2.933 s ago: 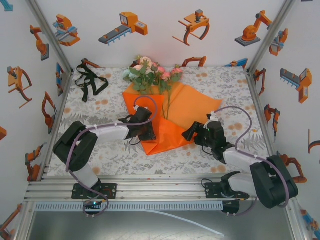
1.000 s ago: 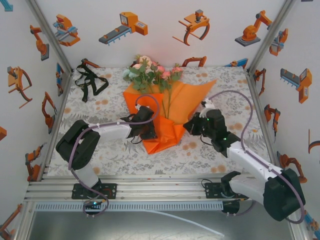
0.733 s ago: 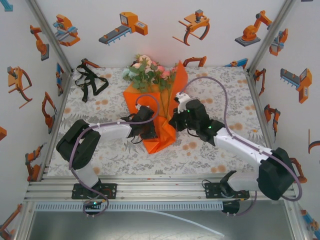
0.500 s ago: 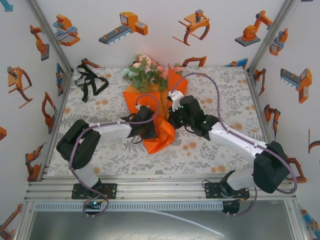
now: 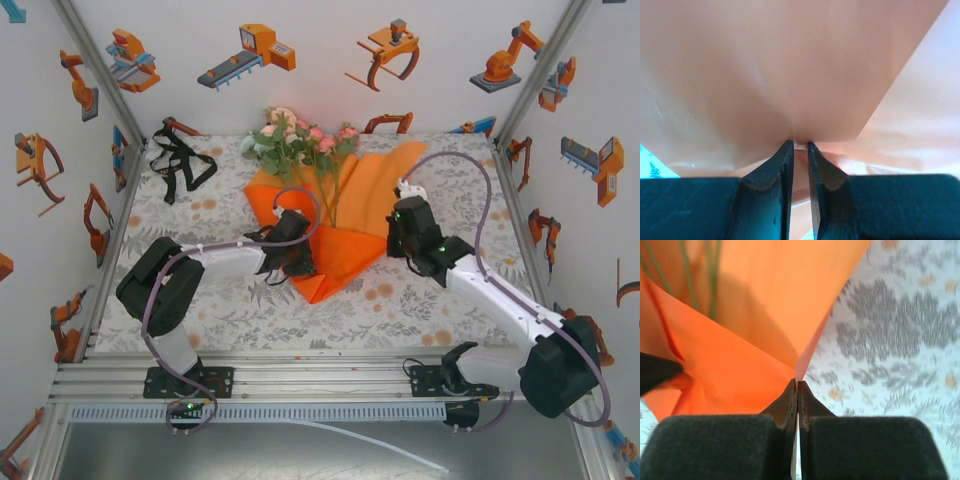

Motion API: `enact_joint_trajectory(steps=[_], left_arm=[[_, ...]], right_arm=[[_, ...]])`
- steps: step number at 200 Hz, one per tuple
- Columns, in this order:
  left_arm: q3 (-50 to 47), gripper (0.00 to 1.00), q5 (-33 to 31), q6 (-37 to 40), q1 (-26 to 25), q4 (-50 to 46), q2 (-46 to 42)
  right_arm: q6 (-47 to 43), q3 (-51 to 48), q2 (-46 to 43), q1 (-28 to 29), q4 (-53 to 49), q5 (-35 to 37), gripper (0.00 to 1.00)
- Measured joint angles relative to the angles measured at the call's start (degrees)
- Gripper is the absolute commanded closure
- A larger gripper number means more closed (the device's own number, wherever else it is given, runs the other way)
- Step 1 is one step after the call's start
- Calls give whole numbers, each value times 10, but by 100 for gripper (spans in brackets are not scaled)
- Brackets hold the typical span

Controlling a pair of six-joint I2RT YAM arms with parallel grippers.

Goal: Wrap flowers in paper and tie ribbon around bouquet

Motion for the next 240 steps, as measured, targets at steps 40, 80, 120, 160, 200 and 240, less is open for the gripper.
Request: enact_joint_trajectory(steps=[40,80,120,160,200,240], left_arm=[[10,77,0,1,-1,-10,5],[18,77,2,7,-1,-19,10],[26,78,3,14,-1,-23,16],[27,78,3,15,-1,-23,16],[27,78,6,15,-1,-24,17],[27,75,16,14,10,-26,16]], right_arm=[[53,-83,-26,-10,-4,-7,99],[30,-77,-24,-9,1,-20,100],[-84,3,13,73,11,-13,100],[-202,123,110,148,36,-70,100],[-228,196,230,167,69,-194,100],[-227,197,259,160,87,-245,100]])
